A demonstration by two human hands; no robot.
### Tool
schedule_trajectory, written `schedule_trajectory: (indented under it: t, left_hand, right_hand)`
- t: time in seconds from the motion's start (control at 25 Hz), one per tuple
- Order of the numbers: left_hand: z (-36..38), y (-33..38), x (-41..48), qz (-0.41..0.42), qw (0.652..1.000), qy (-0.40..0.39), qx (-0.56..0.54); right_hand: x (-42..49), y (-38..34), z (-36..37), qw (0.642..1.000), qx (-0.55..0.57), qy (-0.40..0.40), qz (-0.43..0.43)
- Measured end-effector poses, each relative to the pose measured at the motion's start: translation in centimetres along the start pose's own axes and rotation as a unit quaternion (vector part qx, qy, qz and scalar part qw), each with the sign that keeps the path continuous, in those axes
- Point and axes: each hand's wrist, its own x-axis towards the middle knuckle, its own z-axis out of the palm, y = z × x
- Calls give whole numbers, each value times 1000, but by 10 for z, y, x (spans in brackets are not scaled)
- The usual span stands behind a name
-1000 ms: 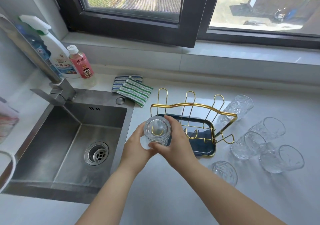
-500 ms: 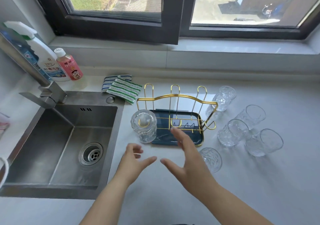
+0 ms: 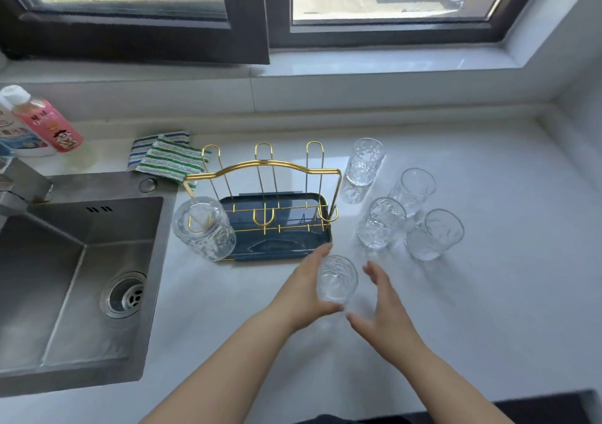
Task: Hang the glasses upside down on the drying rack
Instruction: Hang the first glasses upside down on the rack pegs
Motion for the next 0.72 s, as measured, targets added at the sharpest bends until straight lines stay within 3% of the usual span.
schedule_trajectory:
  t: [0.24,0.4,0.48,0.6,0.72]
  left_hand:
    - [5,7,-2,-5,999,47,-6]
    - [-12,24,-23,6,992,98,-75]
    - [-25,34,-36,26,982,126,-139]
    - [-43,46,-53,69,956,140,-248]
    - [-55,52,-65,94,930,121,-334]
  right_hand:
    - [16,-3,0,996,13,-73,-46]
    - [13,-17,-15,986,116,-116,-37]
    - [11,-29,-24,956,241,-165,0]
    - [7,-52,-38,868,430,-249,14]
    - [6,-78,-43,832,480,-277,-16]
